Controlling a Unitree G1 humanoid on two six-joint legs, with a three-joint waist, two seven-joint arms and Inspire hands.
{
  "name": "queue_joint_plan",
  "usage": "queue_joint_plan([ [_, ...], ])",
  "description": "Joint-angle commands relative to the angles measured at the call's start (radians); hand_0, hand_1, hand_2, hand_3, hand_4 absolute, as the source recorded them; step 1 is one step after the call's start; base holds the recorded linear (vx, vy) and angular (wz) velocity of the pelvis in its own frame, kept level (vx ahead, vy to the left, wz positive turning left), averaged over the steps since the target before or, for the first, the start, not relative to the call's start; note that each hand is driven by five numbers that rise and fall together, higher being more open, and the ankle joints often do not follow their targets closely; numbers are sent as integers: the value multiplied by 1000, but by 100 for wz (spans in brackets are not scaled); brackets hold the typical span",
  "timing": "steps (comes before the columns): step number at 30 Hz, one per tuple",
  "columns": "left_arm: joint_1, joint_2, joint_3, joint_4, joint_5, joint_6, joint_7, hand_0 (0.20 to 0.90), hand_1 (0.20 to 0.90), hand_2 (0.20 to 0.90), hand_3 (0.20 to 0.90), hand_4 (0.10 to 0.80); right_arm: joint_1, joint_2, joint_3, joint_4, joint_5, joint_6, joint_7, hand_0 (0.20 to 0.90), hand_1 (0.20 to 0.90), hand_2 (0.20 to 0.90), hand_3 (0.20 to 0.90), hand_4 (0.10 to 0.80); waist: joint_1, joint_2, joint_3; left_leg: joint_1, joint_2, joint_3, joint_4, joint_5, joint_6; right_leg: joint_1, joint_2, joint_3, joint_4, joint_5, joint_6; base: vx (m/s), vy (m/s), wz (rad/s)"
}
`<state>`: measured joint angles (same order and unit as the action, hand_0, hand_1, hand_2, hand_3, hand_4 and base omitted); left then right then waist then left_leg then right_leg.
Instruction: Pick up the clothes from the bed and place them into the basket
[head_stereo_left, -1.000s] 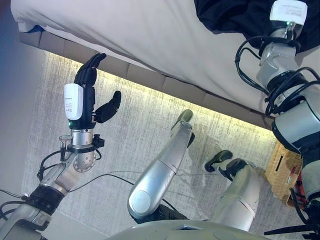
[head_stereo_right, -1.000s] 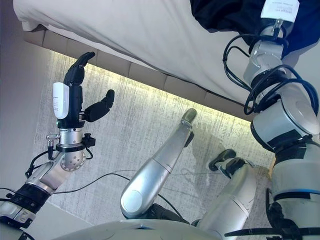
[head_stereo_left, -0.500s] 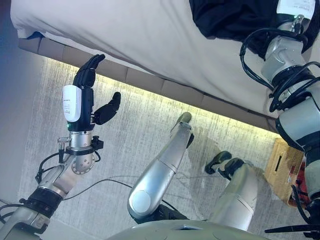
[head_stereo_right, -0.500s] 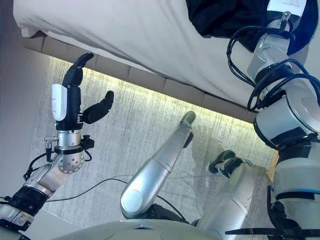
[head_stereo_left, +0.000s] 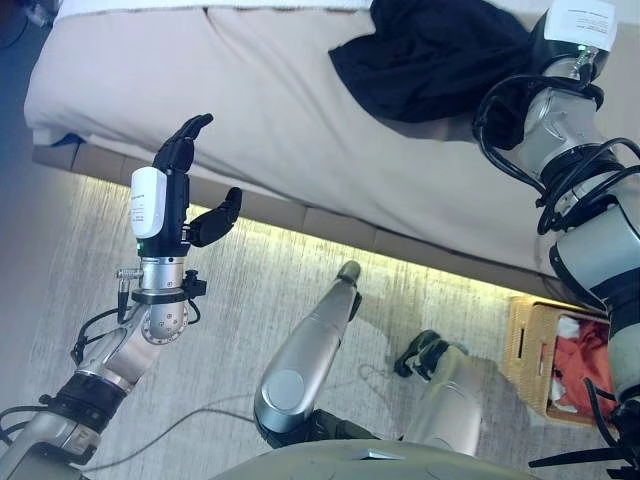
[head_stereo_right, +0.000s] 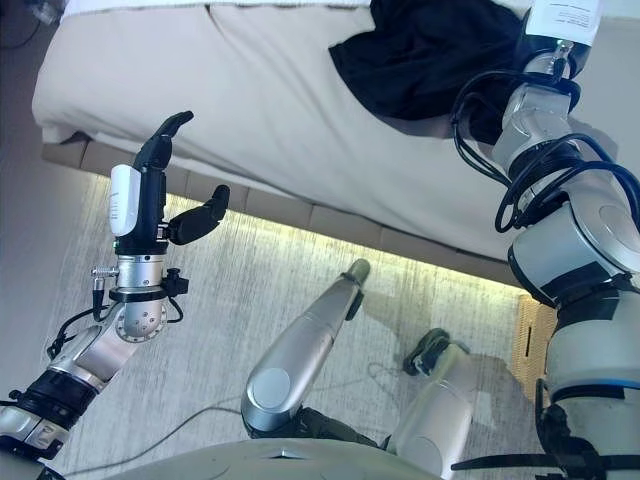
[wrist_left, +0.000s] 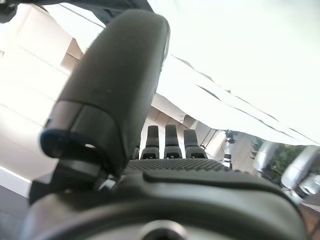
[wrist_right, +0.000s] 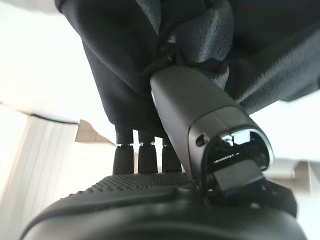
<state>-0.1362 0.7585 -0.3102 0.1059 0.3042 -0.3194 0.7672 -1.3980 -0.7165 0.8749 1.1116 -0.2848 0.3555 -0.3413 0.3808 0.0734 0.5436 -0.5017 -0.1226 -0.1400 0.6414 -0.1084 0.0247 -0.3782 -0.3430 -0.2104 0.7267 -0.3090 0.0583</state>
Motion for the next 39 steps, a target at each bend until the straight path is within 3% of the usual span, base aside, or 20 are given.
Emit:
queue_joint_plan([
  [1, -39, 5, 79, 9, -43, 24, -25, 900, 900, 900, 900, 800, -107, -141, -20, -83, 33, -28, -168, 300, 300, 300, 200, 100, -28, -68, -92, 110, 46, 14, -78, -102, 41, 131, 36, -23, -113, 113, -27, 12, -6, -29],
  [9, -38, -28, 34, 92, -69, 117, -99, 900, 900, 900, 900, 800, -53, -209, -90, -225, 97, -68, -171, 300, 300, 300, 200, 100, -124, -98, -205, 293, 110, 84, -285, -39, 21, 280, 63, 9, -365, 209, -6, 9, 53, -33],
  [20, -45, -103, 14, 219, -60, 146, -190, 900, 900, 900, 900, 800, 191, -292, -350, -399, 133, -147, -172, 300, 300, 300, 200, 100, -290, -125, -392, 561, 196, 198, -602, 46, -37, 408, 148, 121, -672, 337, 56, 84, 31, -39],
  [28, -79, -131, -29, 271, -43, 131, -225, 900, 900, 900, 900, 800, 287, -360, -456, -438, 146, -107, -191, 300, 300, 300, 200, 100, -362, -133, -430, 649, 230, 242, -726, 83, -65, 441, 188, 179, -744, 365, 61, 8, -20, -34],
  [33, -111, -152, -69, 315, -30, 113, -229, 900, 900, 900, 900, 800, 290, -398, -458, -416, 150, -108, -183, 300, 300, 300, 200, 100, -397, -133, -447, 657, 239, 254, -729, 79, -77, 447, 208, 203, -761, 369, 55, -7, -45, -19],
  [39, -156, -176, -105, 356, -9, 94, -227, 900, 900, 900, 900, 800, 319, -420, -477, -412, 177, -103, -181, 300, 300, 300, 200, 100, -456, -124, -461, 681, 251, 278, -729, 71, -87, 436, 241, 270, -766, 368, 43, -14, -46, -18],
])
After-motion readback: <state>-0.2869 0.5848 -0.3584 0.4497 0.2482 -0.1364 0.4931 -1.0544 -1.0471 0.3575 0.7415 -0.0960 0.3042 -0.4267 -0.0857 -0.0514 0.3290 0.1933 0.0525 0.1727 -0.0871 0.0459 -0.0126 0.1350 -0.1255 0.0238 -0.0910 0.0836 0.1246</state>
